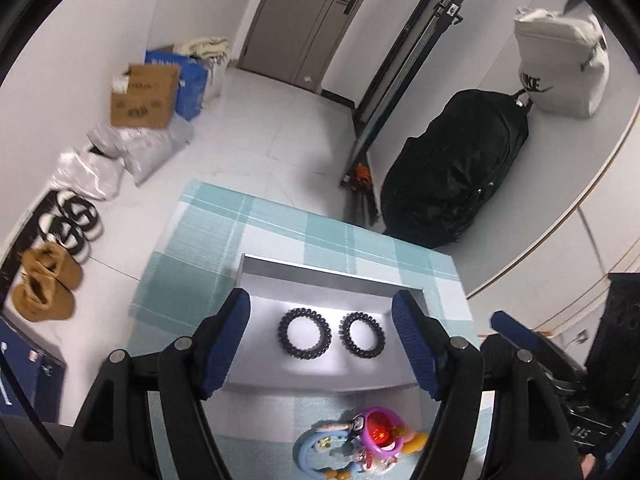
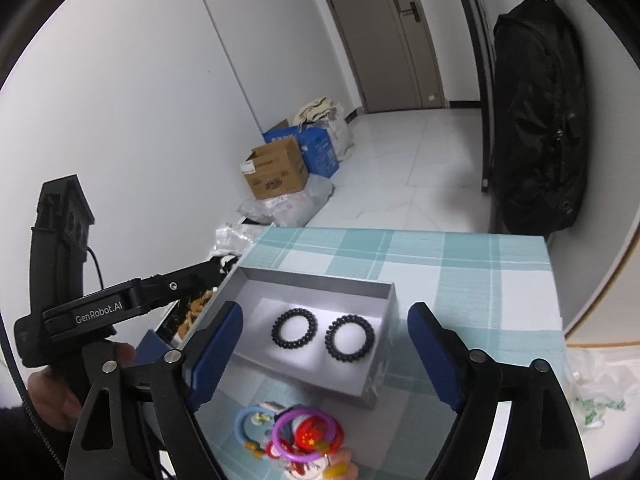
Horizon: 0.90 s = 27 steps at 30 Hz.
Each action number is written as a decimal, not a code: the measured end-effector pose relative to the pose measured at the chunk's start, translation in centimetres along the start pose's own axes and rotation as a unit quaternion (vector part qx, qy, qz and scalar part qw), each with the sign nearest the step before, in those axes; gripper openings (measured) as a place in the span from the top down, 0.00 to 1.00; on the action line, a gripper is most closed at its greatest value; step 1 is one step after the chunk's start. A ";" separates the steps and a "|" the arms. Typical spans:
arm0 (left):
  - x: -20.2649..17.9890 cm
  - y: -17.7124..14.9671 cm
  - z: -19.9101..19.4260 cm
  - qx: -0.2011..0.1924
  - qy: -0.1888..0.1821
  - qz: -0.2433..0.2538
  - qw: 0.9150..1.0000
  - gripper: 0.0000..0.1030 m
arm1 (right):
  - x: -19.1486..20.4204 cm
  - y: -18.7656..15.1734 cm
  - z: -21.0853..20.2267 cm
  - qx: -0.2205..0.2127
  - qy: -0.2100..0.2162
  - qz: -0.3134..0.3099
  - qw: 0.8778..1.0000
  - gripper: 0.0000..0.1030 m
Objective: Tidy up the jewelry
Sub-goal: 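Withdraw both tools from the silver box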
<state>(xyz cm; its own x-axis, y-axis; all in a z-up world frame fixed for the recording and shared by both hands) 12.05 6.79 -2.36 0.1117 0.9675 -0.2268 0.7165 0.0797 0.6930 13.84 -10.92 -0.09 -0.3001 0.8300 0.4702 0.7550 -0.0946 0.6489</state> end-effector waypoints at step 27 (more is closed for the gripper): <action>-3.4 -6.4 -2.7 0.017 0.056 0.038 0.998 0.24 | -1.9 -7.0 -2.7 0.028 -0.012 -0.014 0.999 0.00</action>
<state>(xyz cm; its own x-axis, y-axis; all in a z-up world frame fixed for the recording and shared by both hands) 5.26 3.68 -4.18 0.0891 0.9914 -0.0954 0.7317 -0.0001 0.6816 7.59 -13.26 -3.91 -0.3083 0.8444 0.4382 0.7777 -0.0416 0.6273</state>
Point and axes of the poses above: each gripper's, at about its wrist camera, not at the fingertips, and z roughly the way its jaws point, x to its left, y to its top, the point moved 3 cm from there along z, roughly the way its jaws point, and after that the axes turned 14 degrees about z, right-handed, at the moved point
